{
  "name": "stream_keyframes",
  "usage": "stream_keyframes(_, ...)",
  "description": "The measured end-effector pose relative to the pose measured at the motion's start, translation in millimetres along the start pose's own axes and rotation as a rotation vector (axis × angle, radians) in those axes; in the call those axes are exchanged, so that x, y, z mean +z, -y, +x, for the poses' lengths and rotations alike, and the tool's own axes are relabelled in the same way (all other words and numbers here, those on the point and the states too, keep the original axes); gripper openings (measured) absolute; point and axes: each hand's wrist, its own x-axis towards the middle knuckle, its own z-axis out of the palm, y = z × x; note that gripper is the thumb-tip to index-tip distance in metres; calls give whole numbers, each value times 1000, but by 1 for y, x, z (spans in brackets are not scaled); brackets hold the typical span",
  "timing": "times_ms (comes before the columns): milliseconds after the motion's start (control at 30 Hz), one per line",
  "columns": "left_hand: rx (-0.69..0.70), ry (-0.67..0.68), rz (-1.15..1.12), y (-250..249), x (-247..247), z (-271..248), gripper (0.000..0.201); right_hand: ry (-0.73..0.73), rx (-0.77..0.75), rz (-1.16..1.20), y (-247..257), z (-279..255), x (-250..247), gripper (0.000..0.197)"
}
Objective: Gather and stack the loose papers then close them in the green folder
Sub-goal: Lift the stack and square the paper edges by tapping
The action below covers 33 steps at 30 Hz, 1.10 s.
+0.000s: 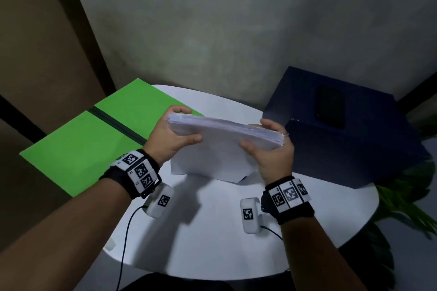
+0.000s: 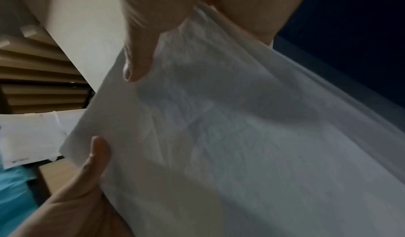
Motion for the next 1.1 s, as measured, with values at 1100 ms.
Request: stream_keyframes(1100, 11, -181, 44, 10, 17, -28, 87, -191, -4, 96, 14, -12, 14, 39)
